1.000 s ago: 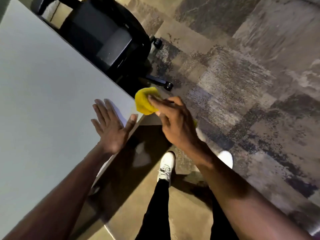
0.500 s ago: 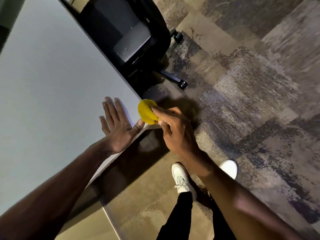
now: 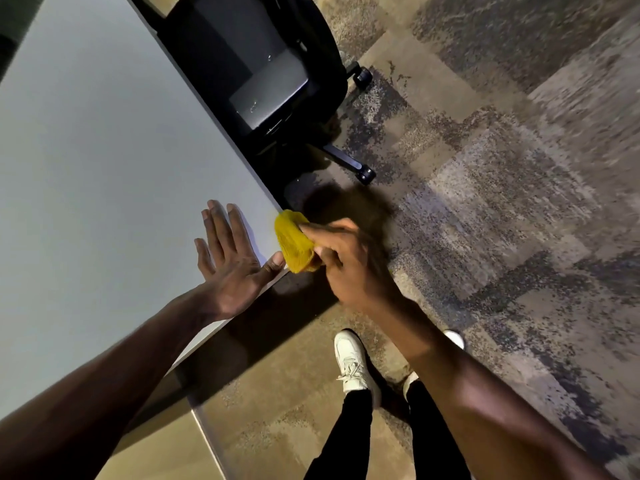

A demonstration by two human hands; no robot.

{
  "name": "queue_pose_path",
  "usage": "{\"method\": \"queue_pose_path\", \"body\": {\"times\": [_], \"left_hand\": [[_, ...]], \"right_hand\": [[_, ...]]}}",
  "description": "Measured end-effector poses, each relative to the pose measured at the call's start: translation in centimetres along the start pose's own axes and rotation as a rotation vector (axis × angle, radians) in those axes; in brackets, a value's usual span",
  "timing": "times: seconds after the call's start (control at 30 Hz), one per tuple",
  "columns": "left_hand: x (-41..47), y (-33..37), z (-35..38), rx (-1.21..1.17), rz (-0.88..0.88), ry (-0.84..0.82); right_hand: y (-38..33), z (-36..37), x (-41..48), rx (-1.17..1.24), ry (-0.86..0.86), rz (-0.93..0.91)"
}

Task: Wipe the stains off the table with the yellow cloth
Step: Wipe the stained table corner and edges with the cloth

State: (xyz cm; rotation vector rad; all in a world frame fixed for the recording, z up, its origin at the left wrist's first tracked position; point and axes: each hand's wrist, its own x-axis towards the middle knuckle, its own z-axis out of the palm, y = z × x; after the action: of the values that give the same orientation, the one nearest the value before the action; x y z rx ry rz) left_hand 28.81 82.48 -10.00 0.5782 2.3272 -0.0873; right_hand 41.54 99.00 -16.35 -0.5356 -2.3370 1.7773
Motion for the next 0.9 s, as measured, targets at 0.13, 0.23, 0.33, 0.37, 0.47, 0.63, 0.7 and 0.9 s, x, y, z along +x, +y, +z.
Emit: {"method": "queue_pose_path", "body": {"times": [0.13, 0.23, 0.33, 0.37, 0.47, 0.63, 0.7, 0.9], "left_hand": [[0.0, 0.3, -0.3, -0.009, -0.015, 0.006], [-0.1, 0.4, -0.5, -0.013, -0.028, -0.006], [-0.2, 0.7, -0.6, -0.016, -0.039, -0.029], [-0.2, 0.8, -0.6, -0.017, -0.044, -0.037], [-0.4, 0.9, -0.7, 0.000, -0.050, -0.041], [-0.4, 1.0, -0.7, -0.013, -0.040, -0.051], [-0.4, 0.9, -0.7, -0.012, -0.037, -0.060], [-0.3, 0.7, -0.5, -0.031, -0.017, -0.065]], "right_hand": [[-1.3, 0.7, 5.9, 0.079, -0.109, 0.023], [-2.2, 1.2, 7.4, 0.015, -0.052, 0.005], [-1.9, 0.9, 5.6, -0.013, -0.053, -0.013], [-1.4, 0.7, 4.4, -0.016, -0.047, -0.017], [0.0, 0.0, -0.2, 0.054, -0.010, 0.017], [0.0, -0.4, -1.4, 0.063, 0.021, 0.045], [-0.6, 0.0, 1.0, 0.051, 0.005, 0.057], [-2.3, 1.8, 9.2, 0.107, -0.150, 0.115]]}}
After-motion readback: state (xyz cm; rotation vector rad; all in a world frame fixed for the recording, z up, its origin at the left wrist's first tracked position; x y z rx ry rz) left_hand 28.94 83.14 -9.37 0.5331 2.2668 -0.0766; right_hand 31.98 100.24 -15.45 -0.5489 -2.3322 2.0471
